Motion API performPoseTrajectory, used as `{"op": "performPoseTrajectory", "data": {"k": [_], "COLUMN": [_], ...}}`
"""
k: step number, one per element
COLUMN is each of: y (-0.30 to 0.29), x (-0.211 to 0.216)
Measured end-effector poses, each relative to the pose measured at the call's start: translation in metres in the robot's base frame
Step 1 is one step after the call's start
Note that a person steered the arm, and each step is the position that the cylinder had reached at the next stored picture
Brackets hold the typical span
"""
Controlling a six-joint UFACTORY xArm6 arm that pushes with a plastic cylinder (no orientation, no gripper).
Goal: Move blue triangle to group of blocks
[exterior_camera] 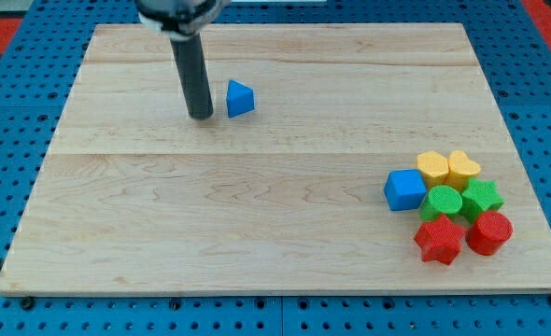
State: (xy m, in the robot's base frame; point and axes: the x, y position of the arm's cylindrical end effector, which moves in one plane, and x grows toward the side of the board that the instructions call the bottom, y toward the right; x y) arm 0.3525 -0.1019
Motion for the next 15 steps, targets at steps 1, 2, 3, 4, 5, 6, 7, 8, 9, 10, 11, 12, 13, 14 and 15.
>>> {"op": "performPoseTrajectory", "data": {"k": [1, 2, 3, 4, 5, 6, 7, 8, 9, 10, 11, 12, 13, 14, 15], "y": [0.015, 0.047, 0.059, 0.059, 0.059, 0.066, 0.067, 0.068, 0.091, 0.114, 0.117, 0.106, 0.061, 0.059, 0.119], "x": [-0.037, -0.02, -0.005, -0.005, -0.002, 0.043, 0.05, 0.042, 0.083, 0.133, 0.134, 0.101, 0.107, 0.135, 0.15]}}
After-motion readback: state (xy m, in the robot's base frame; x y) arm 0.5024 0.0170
